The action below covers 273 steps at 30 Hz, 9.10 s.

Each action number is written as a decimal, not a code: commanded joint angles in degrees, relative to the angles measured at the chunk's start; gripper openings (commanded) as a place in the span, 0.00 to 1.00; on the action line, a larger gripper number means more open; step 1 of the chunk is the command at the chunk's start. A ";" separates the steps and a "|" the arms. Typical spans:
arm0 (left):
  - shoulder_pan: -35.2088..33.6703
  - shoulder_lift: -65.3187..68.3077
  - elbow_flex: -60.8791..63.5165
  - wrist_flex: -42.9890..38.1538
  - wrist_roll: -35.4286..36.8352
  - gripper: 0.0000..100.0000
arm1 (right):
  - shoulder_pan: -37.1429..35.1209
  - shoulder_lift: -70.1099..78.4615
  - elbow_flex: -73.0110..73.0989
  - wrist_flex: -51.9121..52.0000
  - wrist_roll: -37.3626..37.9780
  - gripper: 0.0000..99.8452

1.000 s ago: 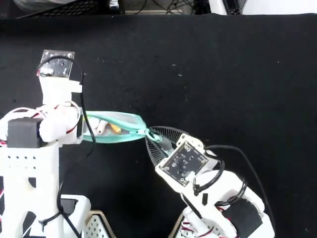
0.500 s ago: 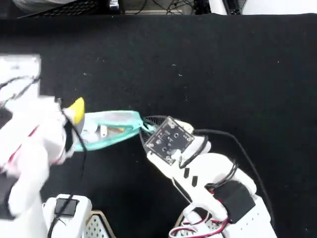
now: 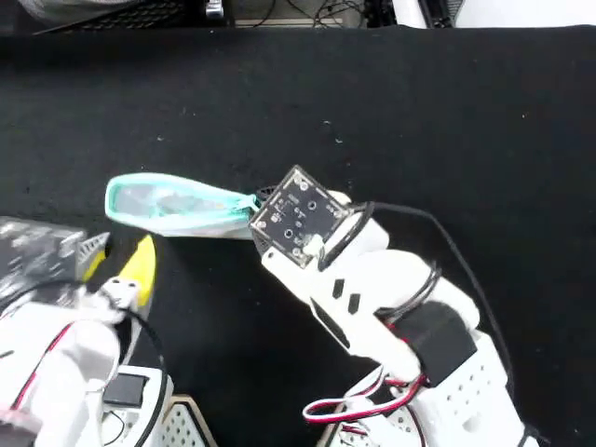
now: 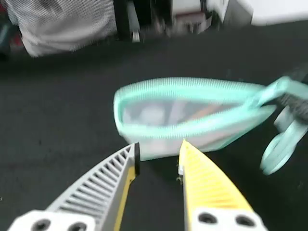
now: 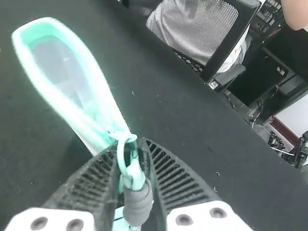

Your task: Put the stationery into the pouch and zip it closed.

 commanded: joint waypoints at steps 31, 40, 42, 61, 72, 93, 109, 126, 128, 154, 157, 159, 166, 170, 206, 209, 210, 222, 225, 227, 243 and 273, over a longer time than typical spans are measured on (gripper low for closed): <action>16.40 -9.14 9.80 -5.01 10.73 0.25 | -12.84 6.81 -12.35 -0.18 5.71 0.01; 20.79 -9.67 18.33 -8.62 10.64 0.26 | -12.84 9.36 -17.01 1.41 5.80 0.01; 20.79 -9.67 20.00 -11.08 10.81 0.26 | -12.84 9.45 -18.15 3.69 5.89 0.01; 5.32 -9.67 23.52 -14.68 7.47 0.26 | 0.88 6.64 -18.33 11.16 11.96 0.01; 5.32 -9.41 24.84 -22.24 7.65 0.26 | 0.79 6.73 -15.87 10.99 12.13 0.01; 4.88 -9.32 36.44 -39.38 7.65 0.26 | -14.24 6.73 -10.15 3.34 4.84 0.01; -1.10 -25.85 24.66 -14.42 1.76 0.26 | -8.53 6.81 -10.15 -1.85 4.40 0.01; 10.51 -28.13 35.82 -23.91 5.19 0.26 | -8.53 6.73 -10.07 -1.41 4.40 0.01; 10.51 -28.13 38.29 -26.46 5.10 0.26 | -8.53 6.73 -9.98 -1.41 4.40 0.01; 16.75 -28.04 37.76 -29.63 2.02 0.05 | -8.97 6.20 -4.79 1.14 4.04 0.01; 16.66 -28.04 35.74 -28.04 0.18 0.05 | -11.52 4.18 -7.08 5.19 4.04 0.04; 16.48 -28.04 34.15 -27.08 -1.76 0.05 | -13.54 2.15 -8.66 8.70 3.87 0.11; 17.36 -21.80 35.21 -26.90 -2.73 0.05 | -17.05 -2.15 -8.57 11.43 -6.07 0.17; 19.91 -20.04 34.77 -26.99 -0.70 0.05 | -18.11 -1.54 -6.46 9.32 -6.68 0.17; 22.73 -20.31 36.97 -26.46 0.79 0.05 | -12.40 -1.45 2.68 0.35 -6.68 0.17; 22.46 -20.31 37.14 -26.46 0.79 0.05 | -13.19 -1.10 2.86 -1.32 -6.59 0.17; 22.46 -20.31 37.14 -26.37 0.79 0.05 | -13.01 -1.10 3.47 -2.55 -6.42 0.17; 22.81 -20.31 35.91 -23.56 0.79 0.05 | -4.84 -1.45 10.24 -11.96 -6.24 0.02; 22.81 -20.31 35.91 -23.56 0.79 0.05 | -4.84 -1.45 10.24 -11.69 -6.24 0.03; 22.81 -20.31 35.91 -23.56 0.79 0.05 | -4.84 -1.45 10.24 -12.04 -6.24 0.01; 22.90 -20.31 35.91 -23.38 0.79 0.05 | -6.68 -1.45 8.48 -3.96 -6.68 0.18; 22.90 -20.31 36.44 -23.21 0.79 0.05 | 2.37 -1.54 6.37 -10.11 0.09 0.01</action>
